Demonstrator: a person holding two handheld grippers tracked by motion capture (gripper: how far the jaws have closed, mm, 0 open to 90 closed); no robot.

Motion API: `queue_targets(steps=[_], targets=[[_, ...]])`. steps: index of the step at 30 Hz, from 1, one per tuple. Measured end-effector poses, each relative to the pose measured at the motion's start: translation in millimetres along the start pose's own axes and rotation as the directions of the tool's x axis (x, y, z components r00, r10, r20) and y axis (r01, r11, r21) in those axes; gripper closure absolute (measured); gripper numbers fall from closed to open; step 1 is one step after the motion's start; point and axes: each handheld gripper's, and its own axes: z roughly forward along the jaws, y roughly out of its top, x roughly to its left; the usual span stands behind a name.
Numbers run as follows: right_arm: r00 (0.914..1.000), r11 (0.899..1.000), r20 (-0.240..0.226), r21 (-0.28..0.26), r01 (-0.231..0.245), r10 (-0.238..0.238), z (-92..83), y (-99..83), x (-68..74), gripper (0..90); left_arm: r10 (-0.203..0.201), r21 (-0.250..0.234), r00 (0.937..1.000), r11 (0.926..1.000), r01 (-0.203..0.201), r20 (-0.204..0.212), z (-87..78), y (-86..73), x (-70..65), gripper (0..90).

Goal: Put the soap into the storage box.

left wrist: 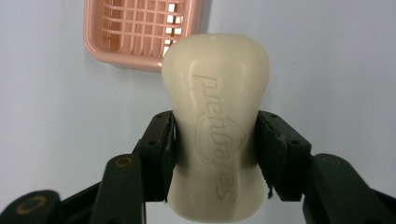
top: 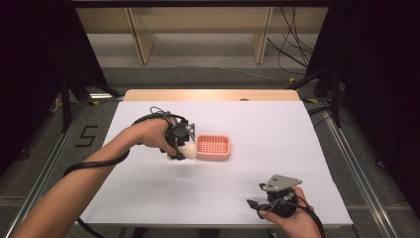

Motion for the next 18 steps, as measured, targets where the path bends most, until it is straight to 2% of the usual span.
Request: queue_targets(steps=[2, 3, 10, 11, 14, 15, 17, 18], targets=[[1.0000, 1.000, -0.001, 0.001, -0.002, 0.002, 0.0, -0.1, 0.0, 33.0, -0.008, 0.001, 1.0000, 1.0000, 0.008, 0.006, 0.1, 1.2, -0.4, 49.2], [1.0000, 1.000, -0.001, 0.000, -0.001, 0.001, 0.2, -0.2, 0.0, 33.0, 0.002, 0.000, 1.0000, 1.0000, -0.002, -0.001, 0.2, 2.1, 0.5, 49.1], [0.9999, 1.000, -0.002, 0.003, -0.012, 0.012, -0.1, -0.1, 0.5, 33.0, 0.007, 0.002, 1.0000, 1.0000, -0.007, -0.001, 1.0, 6.0, 1.7, 49.2], [0.9999, 1.000, -0.002, 0.003, -0.012, 0.012, -0.1, -0.1, 0.5, 33.0, 0.002, 0.005, 1.0000, 1.0000, -0.002, 0.009, 1.1, 6.7, 1.6, 49.2], [1.0000, 1.000, 0.001, -0.003, -0.001, 0.001, -0.3, -0.2, 0.0, 33.0, 0.008, 0.008, 0.9999, 0.9999, -0.008, 0.007, 1.4, 9.0, 2.6, 49.2], [0.9999, 1.000, 0.000, 0.001, -0.014, 0.014, -0.3, 0.0, 0.7, 33.1, 0.001, 0.006, 1.0000, 1.0000, -0.001, 0.009, 1.7, 9.5, 2.3, 49.2], [1.0000, 1.000, -0.002, -0.007, 0.001, -0.001, 0.3, -0.3, -0.5, 33.0, 0.013, 0.010, 0.9999, 0.9999, -0.013, 0.007, 1.3, 11.3, 3.9, 49.2], [1.0000, 1.000, -0.003, -0.008, 0.002, -0.002, 0.4, -0.4, -0.7, 33.0, 0.003, 0.009, 0.9999, 1.0000, -0.003, 0.012, 1.5, 11.9, 3.5, 49.2]])
